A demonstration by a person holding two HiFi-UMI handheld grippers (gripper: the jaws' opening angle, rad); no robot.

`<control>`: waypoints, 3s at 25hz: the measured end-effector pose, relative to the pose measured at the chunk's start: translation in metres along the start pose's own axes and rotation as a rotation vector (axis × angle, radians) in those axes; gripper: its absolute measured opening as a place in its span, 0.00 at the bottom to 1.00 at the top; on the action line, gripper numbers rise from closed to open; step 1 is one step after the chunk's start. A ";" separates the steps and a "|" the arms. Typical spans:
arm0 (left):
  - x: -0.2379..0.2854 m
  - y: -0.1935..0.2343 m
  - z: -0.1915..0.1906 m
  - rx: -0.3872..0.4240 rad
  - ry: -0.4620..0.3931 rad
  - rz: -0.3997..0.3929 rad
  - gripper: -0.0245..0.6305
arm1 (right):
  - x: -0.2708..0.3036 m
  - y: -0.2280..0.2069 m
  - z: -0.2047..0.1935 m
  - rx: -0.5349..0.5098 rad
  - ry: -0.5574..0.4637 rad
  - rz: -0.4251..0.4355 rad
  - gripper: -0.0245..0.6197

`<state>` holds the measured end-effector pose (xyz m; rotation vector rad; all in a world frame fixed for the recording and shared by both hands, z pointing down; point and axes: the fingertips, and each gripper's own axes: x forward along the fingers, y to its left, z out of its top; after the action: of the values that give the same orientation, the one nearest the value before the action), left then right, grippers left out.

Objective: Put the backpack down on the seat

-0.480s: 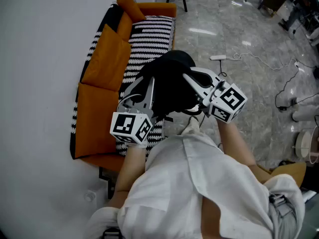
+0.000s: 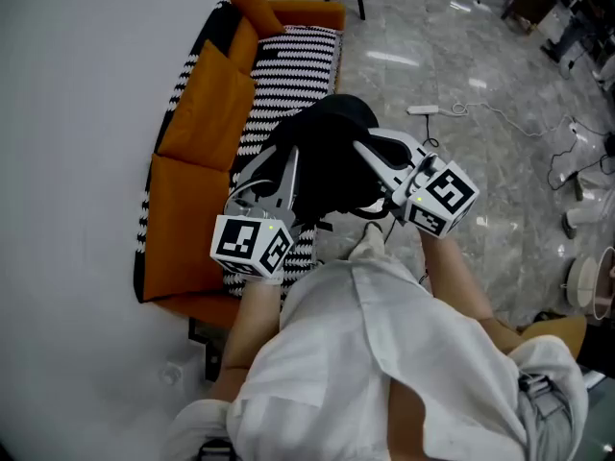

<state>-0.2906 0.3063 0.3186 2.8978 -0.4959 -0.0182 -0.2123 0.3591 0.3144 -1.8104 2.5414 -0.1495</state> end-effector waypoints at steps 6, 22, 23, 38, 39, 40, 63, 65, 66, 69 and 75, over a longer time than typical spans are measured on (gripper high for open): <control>0.000 -0.002 -0.003 -0.013 -0.001 -0.003 0.10 | 0.000 -0.002 -0.001 0.018 -0.007 0.003 0.08; 0.015 -0.014 -0.012 -0.022 0.026 -0.007 0.10 | -0.014 -0.015 -0.009 0.084 -0.014 0.028 0.08; 0.020 -0.015 -0.012 -0.022 0.029 -0.006 0.10 | -0.015 -0.019 -0.009 0.087 -0.016 0.031 0.08; 0.133 -0.044 -0.008 -0.019 0.018 0.026 0.10 | -0.043 -0.129 0.010 0.086 -0.028 0.099 0.08; 0.140 -0.047 -0.007 -0.018 0.013 0.028 0.10 | -0.045 -0.135 0.012 0.083 -0.028 0.108 0.08; 0.146 -0.049 -0.007 -0.018 0.009 0.031 0.10 | -0.048 -0.140 0.014 0.079 -0.029 0.116 0.08; 0.284 0.066 0.000 -0.089 0.033 -0.050 0.10 | 0.069 -0.274 0.013 0.124 0.011 0.094 0.08; 0.296 0.085 0.008 -0.084 0.026 -0.084 0.10 | 0.088 -0.283 0.018 0.117 0.003 0.072 0.08; 0.301 0.093 0.012 -0.078 0.021 -0.102 0.10 | 0.096 -0.287 0.021 0.114 -0.003 0.061 0.08; 0.316 0.110 0.021 -0.055 0.006 -0.133 0.10 | 0.113 -0.298 0.025 0.107 -0.018 0.034 0.08; 0.339 0.140 0.026 -0.072 -0.003 -0.123 0.10 | 0.145 -0.322 0.026 0.116 -0.001 0.044 0.08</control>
<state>-0.0178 0.0602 0.3287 2.8536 -0.3109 -0.0575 0.0454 0.1166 0.3230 -1.7122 2.5120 -0.2886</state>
